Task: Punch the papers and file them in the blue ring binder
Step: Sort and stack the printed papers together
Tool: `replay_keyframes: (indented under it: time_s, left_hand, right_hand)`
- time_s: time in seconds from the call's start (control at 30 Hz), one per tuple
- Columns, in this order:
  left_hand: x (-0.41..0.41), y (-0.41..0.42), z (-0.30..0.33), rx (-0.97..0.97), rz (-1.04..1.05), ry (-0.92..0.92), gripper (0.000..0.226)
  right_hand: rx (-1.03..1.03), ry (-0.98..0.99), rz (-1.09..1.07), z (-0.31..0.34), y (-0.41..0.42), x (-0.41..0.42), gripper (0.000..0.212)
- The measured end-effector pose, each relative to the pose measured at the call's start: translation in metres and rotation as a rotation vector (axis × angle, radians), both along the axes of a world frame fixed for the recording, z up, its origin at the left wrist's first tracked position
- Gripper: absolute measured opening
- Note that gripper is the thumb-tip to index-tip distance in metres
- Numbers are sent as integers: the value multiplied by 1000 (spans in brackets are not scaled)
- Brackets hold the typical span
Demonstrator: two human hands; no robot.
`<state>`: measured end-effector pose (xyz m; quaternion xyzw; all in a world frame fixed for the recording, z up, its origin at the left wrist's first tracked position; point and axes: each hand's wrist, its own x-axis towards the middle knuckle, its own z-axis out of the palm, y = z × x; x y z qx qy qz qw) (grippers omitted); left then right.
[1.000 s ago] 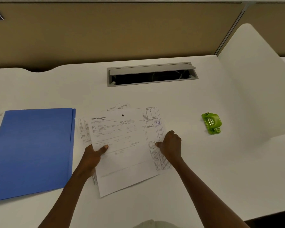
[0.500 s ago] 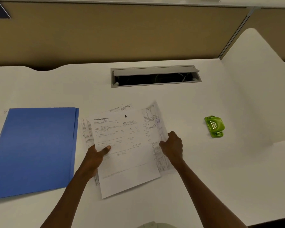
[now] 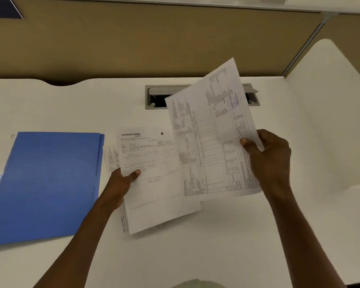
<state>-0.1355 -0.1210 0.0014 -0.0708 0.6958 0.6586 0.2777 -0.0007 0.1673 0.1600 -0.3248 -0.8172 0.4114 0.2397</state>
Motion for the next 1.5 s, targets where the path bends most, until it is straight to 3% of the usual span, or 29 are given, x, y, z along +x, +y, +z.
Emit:
replay_keyframes:
  time_s: [0.17, 0.27, 0.37, 0.5, 0.63, 0.77, 0.97, 1.23, 1.5]
  left_hand:
    - [-1, 11, 12, 71, -58, -58, 41]
    - [3, 19, 19, 126, -139, -110, 17]
    - [7, 23, 24, 142, -153, -138, 16]
    - [8, 18, 19, 79, -137, -176, 15]
    - [3, 14, 10, 298, -10, -420, 63]
    - [9, 10, 9, 109, -48, -209, 35]
    - [7, -18, 2, 92, 18, -149, 44]
    - [-2, -64, -1, 13, 71, -100, 29]
    - [-5, -73, -11, -43, 51, -103, 32]
  right_hand:
    - [-357, -61, 53, -23, -15, -11, 8]
    - [-380, -183, 49, -71, -28, -15, 14]
    - [-368, -268, 79, -111, -40, -12, 22]
    - [-512, -245, 98, -131, -48, -10, 40]
    - [-455, -213, 102, -139, -59, -15, 41]
    - [-422, -224, 162, -144, -67, -22, 44]
    - [-91, -329, 144, -158, -70, -30, 37]
    - [288, -574, 259, -174, -86, -35, 82]
    - [240, -693, 82, -166, -53, -39, 88]
